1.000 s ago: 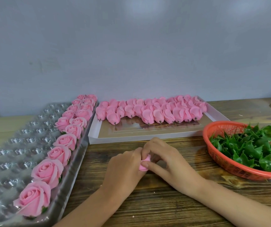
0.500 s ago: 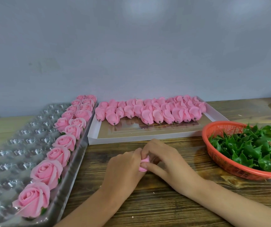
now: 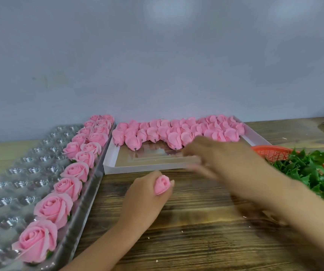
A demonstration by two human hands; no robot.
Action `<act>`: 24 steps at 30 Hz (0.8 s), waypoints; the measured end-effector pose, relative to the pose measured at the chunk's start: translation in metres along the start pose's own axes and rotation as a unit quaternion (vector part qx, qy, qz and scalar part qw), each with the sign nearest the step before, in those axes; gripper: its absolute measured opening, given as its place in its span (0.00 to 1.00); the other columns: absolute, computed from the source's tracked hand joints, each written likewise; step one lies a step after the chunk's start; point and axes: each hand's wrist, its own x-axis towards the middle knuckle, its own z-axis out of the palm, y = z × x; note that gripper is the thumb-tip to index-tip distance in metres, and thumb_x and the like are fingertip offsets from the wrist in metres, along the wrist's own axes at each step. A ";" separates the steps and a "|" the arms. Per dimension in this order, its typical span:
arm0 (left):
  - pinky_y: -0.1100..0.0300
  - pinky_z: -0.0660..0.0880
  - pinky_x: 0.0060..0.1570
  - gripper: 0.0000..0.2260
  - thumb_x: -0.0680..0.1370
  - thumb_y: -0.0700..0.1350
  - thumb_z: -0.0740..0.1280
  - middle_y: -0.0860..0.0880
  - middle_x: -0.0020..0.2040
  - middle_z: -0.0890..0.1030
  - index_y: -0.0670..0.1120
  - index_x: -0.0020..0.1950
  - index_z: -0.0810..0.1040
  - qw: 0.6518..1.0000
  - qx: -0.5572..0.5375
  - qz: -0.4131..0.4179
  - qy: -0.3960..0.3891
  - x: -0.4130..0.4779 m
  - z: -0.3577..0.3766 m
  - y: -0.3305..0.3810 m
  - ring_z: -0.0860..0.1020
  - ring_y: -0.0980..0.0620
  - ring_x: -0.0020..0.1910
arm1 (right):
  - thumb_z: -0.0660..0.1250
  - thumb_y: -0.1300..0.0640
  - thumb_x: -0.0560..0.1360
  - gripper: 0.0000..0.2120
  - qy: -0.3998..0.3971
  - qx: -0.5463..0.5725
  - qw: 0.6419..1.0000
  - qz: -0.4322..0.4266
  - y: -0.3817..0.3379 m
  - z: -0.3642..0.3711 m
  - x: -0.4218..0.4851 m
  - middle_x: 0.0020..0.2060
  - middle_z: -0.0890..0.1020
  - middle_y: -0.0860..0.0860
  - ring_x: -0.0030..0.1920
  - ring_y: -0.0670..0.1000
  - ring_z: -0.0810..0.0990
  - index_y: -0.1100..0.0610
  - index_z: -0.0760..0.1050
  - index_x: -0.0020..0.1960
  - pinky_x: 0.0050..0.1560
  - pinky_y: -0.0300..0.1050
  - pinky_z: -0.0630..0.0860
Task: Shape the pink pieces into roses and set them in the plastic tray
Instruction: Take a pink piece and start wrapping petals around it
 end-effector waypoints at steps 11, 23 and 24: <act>0.65 0.67 0.29 0.14 0.76 0.50 0.66 0.50 0.26 0.70 0.45 0.34 0.72 0.940 -0.308 -0.142 0.043 0.005 -0.009 0.002 0.67 0.56 0.25 | 0.75 0.50 0.72 0.07 -0.268 -0.045 0.909 0.314 0.133 -0.046 -0.039 0.33 0.84 0.39 0.35 0.35 0.81 0.44 0.78 0.39 0.45 0.41 0.79; 0.57 0.71 0.39 0.08 0.75 0.44 0.69 0.48 0.27 0.69 0.42 0.41 0.74 0.926 -0.311 -0.208 0.049 0.011 -0.008 -0.006 0.69 0.53 0.29 | 0.75 0.55 0.72 0.08 -0.379 -0.042 0.870 0.312 0.127 -0.022 -0.031 0.44 0.83 0.44 0.40 0.43 0.80 0.48 0.77 0.45 0.34 0.31 0.74; 0.58 0.71 0.38 0.06 0.75 0.43 0.69 0.49 0.27 0.70 0.42 0.41 0.74 0.925 -0.314 -0.208 0.050 0.011 -0.007 -0.006 0.69 0.54 0.28 | 0.76 0.56 0.72 0.06 -0.361 -0.031 0.878 0.313 0.129 -0.023 -0.032 0.42 0.84 0.45 0.38 0.42 0.80 0.49 0.79 0.44 0.32 0.31 0.73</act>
